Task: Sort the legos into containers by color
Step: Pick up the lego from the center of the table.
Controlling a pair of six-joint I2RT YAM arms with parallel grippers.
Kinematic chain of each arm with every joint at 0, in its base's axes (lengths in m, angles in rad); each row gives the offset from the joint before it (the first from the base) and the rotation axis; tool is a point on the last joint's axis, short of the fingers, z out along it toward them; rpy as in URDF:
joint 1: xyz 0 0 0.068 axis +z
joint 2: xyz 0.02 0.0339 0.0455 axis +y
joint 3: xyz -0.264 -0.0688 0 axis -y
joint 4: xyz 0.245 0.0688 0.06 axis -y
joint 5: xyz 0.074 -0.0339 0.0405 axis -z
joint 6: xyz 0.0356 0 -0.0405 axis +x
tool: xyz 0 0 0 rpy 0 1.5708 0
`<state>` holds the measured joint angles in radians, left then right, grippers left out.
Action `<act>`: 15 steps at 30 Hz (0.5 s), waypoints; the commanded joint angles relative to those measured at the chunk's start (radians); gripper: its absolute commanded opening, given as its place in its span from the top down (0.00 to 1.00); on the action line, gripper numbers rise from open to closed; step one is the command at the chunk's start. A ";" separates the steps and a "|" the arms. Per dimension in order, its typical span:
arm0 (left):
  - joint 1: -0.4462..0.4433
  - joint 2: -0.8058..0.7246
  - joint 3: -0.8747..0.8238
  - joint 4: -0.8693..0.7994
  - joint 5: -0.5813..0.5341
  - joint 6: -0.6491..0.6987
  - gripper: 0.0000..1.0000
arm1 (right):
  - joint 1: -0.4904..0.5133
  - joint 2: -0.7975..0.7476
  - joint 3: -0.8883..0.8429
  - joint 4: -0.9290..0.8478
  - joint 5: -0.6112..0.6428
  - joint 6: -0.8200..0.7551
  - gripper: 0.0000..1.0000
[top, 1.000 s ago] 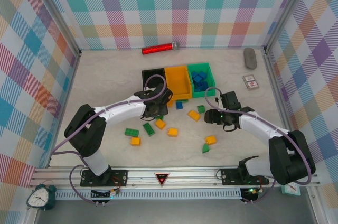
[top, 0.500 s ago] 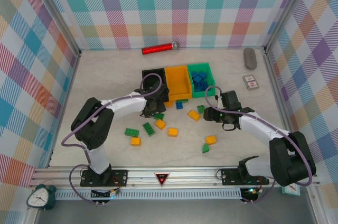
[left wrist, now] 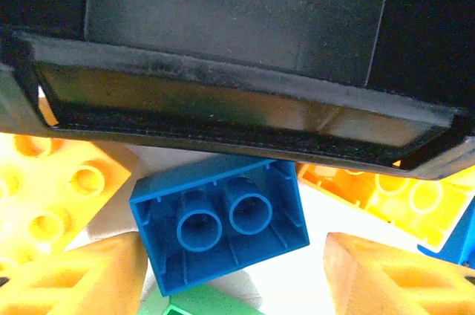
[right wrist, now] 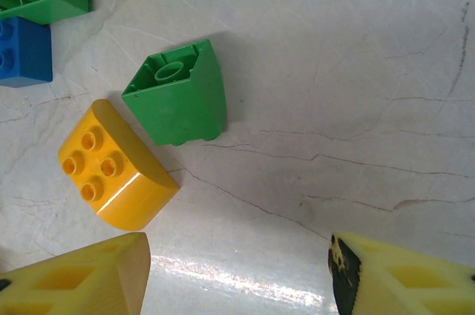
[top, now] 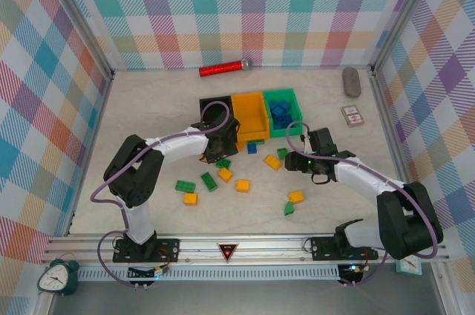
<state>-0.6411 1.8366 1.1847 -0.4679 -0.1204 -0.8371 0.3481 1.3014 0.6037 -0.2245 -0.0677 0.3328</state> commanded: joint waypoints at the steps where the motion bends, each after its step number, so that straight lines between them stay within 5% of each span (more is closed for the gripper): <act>1: 0.015 0.029 0.030 -0.030 0.014 0.015 0.36 | 0.008 0.015 0.007 0.015 0.005 0.003 0.35; 15: 0.018 0.039 0.025 -0.062 -0.004 0.026 0.44 | 0.015 0.022 0.009 0.014 0.011 0.001 0.35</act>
<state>-0.6331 1.8774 1.2263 -0.5102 -0.1234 -0.8185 0.3550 1.3159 0.6037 -0.2245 -0.0631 0.3325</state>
